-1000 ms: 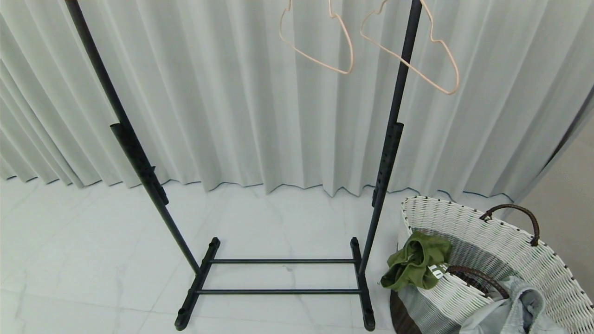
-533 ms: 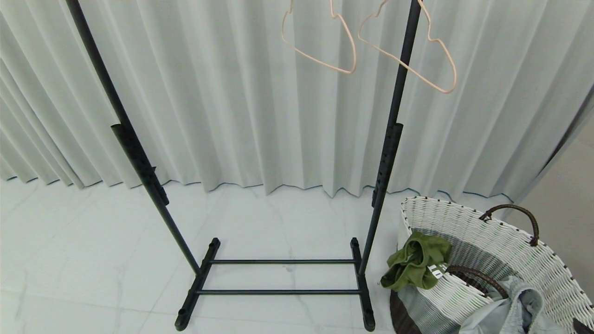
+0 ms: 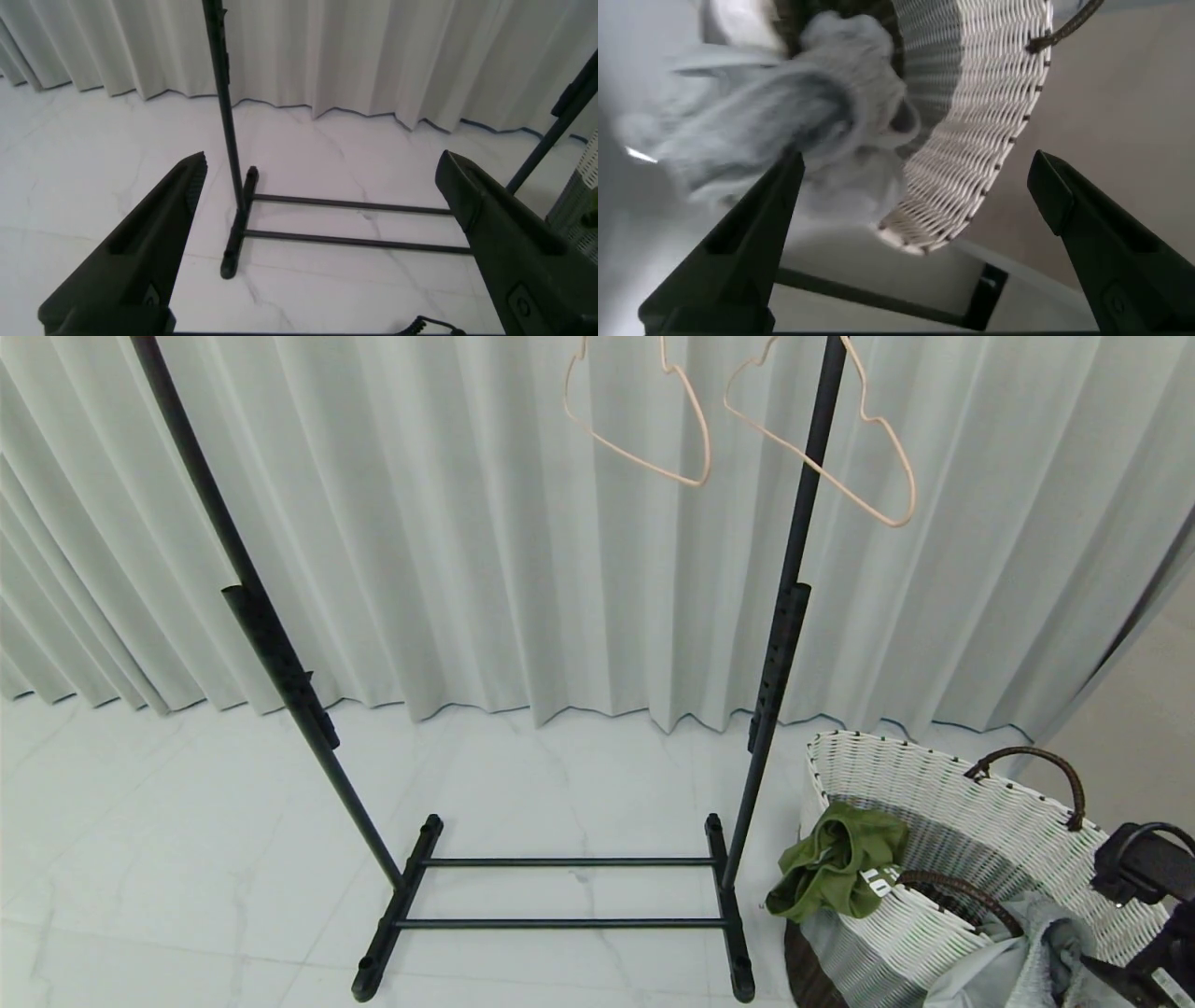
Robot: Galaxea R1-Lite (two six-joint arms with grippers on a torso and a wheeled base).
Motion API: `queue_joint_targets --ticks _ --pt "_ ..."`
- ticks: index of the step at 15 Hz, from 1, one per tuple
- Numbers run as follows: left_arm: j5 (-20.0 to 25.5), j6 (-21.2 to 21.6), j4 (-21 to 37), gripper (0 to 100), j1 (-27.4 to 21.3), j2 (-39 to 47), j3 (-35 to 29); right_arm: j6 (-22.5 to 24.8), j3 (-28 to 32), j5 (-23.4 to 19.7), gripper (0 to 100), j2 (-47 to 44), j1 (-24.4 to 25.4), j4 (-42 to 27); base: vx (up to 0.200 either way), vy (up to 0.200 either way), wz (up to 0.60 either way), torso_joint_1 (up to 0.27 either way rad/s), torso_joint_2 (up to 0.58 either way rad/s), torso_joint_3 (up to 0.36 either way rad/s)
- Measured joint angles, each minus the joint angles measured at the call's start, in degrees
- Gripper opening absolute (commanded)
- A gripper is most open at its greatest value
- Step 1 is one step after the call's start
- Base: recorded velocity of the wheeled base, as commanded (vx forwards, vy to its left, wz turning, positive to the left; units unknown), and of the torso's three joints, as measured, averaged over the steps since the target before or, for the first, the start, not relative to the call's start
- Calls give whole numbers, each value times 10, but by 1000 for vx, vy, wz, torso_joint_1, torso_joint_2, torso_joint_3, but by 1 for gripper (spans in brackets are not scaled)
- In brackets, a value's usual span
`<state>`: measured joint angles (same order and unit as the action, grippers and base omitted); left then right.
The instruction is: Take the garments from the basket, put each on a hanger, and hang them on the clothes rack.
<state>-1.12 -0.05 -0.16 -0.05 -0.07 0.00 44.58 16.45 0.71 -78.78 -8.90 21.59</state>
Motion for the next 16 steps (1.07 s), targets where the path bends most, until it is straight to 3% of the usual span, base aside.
queue_joint_targets --ticks 3,8,9,16 --pt "0 0 0 100 0 0 0 12 8 0 100 -102 -14 119 0 0 0 0 0 0" --pt "0 1 0 100 0 0 0 9 24 -1 100 -181 -16 138 0 0 0 0 0 0" --pt "0 0 0 100 0 0 0 9 25 -2 0 -189 -17 140 0 0 0 0 0 0" --pt "0 0 0 100 0 0 0 -16 10 -2 0 -157 -8 160 0 0 0 0 0 0"
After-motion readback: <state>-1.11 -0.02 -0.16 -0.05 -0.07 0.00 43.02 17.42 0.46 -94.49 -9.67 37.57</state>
